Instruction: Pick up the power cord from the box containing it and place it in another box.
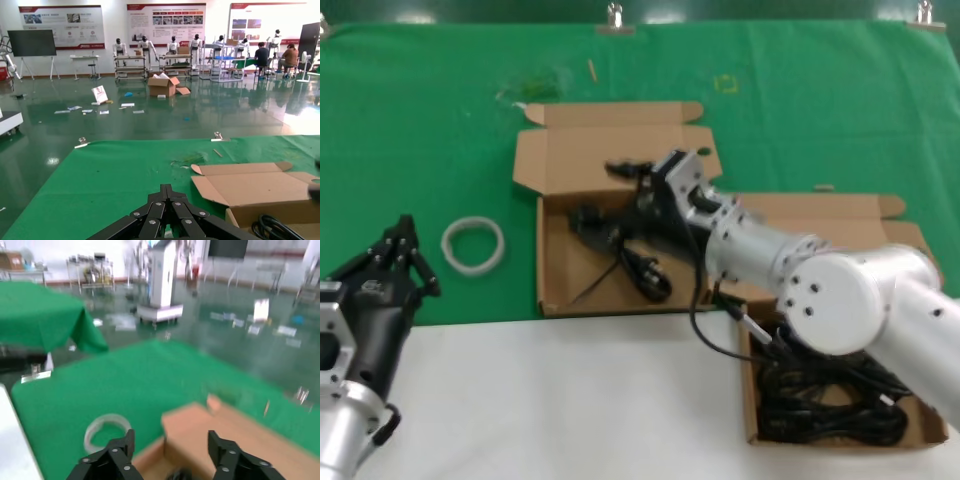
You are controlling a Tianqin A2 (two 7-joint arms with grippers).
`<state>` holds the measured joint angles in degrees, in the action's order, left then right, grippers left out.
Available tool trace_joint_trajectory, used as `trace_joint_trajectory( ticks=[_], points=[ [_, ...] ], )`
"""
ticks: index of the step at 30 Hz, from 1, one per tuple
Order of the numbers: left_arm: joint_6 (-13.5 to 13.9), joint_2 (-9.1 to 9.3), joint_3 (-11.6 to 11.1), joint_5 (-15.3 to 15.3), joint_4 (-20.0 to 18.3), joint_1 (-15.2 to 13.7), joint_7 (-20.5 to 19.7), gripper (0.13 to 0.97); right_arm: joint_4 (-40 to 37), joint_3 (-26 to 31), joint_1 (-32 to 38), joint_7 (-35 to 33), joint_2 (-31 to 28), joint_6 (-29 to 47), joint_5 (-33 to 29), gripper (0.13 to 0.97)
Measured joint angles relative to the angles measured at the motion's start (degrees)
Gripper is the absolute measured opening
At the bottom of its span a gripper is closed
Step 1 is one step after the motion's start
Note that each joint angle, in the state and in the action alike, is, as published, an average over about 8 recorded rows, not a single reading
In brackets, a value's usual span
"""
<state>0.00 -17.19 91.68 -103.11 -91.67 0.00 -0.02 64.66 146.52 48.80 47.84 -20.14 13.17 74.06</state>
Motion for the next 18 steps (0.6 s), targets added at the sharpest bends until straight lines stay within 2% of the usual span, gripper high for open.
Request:
trace_joint_trajectory(
  ticks=[8,14,18],
  points=[
    [0.0,0.00,0.0,0.0,0.0,0.0,0.0,0.140,19.7,-20.2,-11.0,4.1,0.0,6.3,-20.3,0.564],
    [0.0,0.00,0.0,0.0,0.0,0.0,0.0,0.140,30.6,-35.4,-19.1,5.1,7.3,15.0,-35.6,0.716],
    [0.0,0.00,0.0,0.0,0.0,0.0,0.0,0.140,32.7,-40.4,-21.5,3.8,10.9,17.7,-39.5,0.772]
  ],
)
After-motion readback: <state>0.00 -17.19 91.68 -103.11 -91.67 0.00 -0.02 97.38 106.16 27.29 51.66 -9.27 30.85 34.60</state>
